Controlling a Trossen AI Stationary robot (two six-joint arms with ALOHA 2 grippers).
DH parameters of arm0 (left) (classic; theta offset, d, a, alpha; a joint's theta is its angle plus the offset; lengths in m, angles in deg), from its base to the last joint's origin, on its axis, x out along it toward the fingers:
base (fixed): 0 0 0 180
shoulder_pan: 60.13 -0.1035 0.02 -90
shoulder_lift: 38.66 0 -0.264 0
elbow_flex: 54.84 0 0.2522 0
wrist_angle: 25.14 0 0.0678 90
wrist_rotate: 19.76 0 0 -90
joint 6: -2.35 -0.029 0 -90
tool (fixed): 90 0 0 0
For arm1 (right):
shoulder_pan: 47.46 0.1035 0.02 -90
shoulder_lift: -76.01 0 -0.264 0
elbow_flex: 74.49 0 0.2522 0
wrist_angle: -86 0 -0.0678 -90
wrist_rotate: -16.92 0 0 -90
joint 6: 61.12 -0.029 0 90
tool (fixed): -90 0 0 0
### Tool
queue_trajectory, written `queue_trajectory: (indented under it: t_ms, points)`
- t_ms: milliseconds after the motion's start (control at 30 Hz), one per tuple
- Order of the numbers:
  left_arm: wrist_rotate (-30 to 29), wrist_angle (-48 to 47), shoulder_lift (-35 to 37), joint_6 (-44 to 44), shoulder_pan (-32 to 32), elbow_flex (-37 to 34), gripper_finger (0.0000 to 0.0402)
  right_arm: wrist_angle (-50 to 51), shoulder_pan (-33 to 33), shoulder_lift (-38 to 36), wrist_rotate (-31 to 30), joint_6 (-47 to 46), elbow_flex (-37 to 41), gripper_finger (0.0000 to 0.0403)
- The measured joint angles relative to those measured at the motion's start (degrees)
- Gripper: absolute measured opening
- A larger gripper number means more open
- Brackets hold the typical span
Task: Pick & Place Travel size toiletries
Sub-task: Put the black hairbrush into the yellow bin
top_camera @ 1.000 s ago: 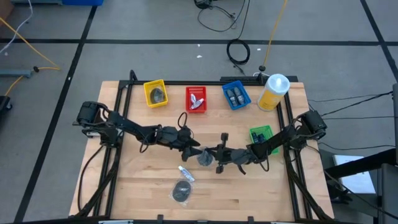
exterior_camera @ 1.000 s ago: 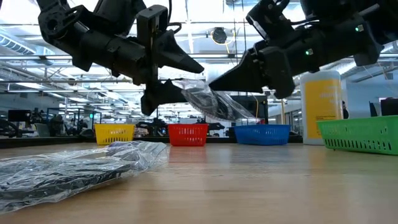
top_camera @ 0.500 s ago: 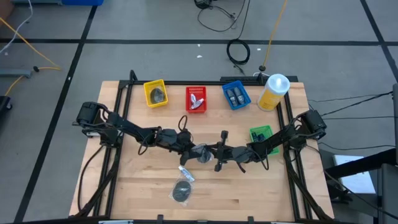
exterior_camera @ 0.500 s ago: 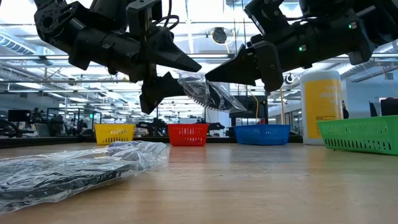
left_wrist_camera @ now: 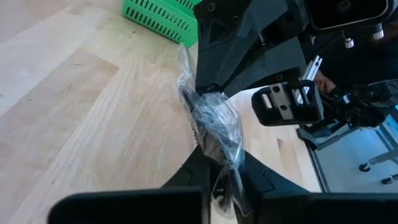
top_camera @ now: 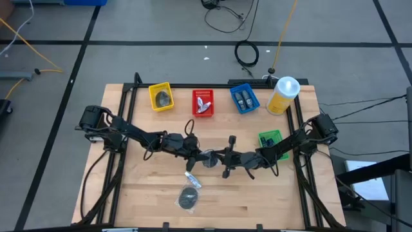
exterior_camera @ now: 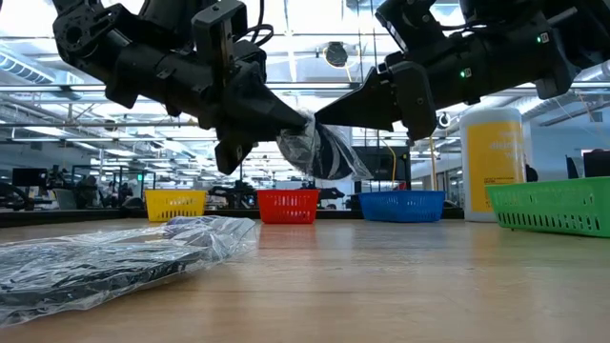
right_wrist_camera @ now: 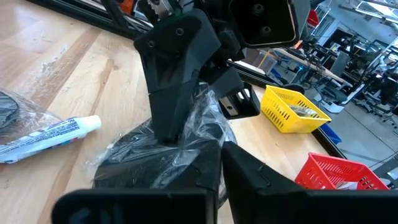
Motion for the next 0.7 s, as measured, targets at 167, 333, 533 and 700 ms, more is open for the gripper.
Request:
queue_trajectory:
  t_ms: [167,333,533,700]
  points:
    - [0.0,-0.1,0.0,-1.4,0.0,0.0,0.0015,0.9,0.0,0.0,0.0,-1.7,-0.1,0.0030]
    - [-0.7,-2.1,0.0,-1.6,0.0,0.0,0.0052,3.9,1.0,-0.7,0.0,-5.8,0.0,0.0066]
    - [-0.8,-3.8,0.0,-4.4,0.0,0.0,0.0046,10.6,4.0,-5.1,0.0,-13.3,0.0,0.0119]
    - [-0.8,-3.9,0.0,-9.0,0.0,0.0,0.0016,21.1,8.1,-9.3,1.4,-21.0,0.0,0.0144]
